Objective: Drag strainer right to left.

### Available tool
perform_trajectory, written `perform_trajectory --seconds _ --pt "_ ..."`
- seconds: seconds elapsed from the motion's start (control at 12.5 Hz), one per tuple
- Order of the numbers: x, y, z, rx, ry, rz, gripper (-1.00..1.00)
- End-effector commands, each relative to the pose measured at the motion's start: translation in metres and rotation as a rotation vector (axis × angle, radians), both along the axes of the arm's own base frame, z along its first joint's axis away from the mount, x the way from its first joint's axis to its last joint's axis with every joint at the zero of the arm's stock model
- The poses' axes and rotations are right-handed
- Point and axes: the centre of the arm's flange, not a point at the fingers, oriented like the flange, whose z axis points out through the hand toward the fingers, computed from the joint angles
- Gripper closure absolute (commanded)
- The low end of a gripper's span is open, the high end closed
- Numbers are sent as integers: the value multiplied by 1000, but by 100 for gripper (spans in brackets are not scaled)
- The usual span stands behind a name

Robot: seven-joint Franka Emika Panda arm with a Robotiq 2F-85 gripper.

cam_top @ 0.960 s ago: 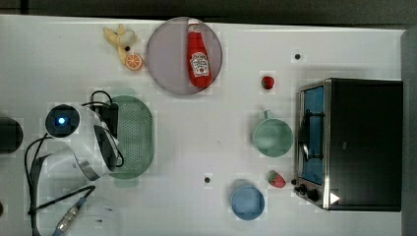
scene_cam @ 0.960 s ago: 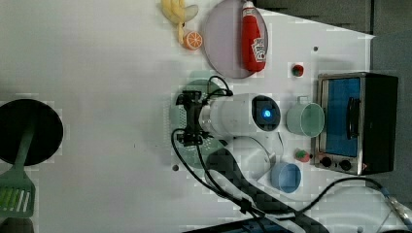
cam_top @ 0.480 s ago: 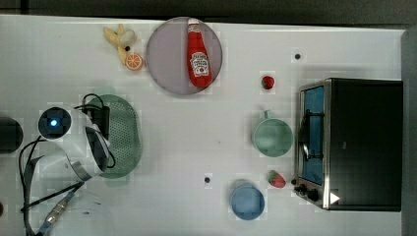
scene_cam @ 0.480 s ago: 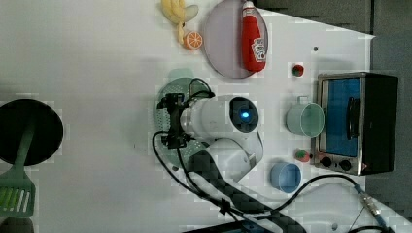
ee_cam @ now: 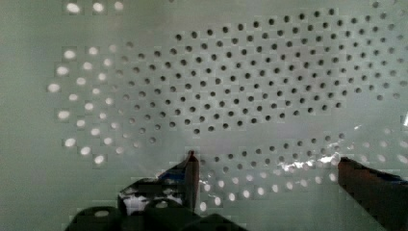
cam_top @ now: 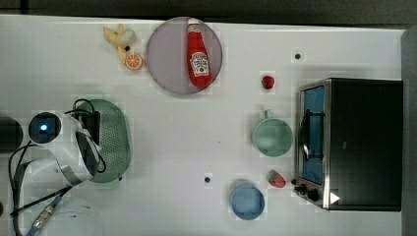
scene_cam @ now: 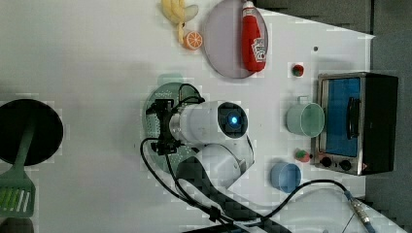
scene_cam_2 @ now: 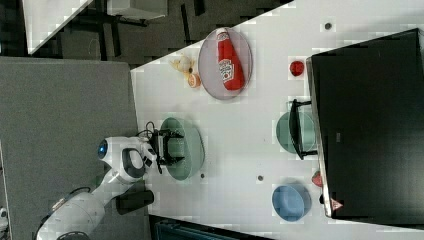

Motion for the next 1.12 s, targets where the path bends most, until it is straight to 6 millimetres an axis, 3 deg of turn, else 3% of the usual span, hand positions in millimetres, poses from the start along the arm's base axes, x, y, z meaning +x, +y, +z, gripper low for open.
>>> perform_trajectory --seconds 0.08,0.4,0.56,0.72,0.88,1.12 --pt "-1 32 13 32 -7 -62 -100" --pt "2 43 19 43 -27 -67 -100" --pt "5 40 40 39 -42 48 -100" --pt "14 25 78 22 -58 209 -100" --pt "31 -7 128 6 -69 349 -100" --pt "69 -88 224 -3 -130 441 -100"
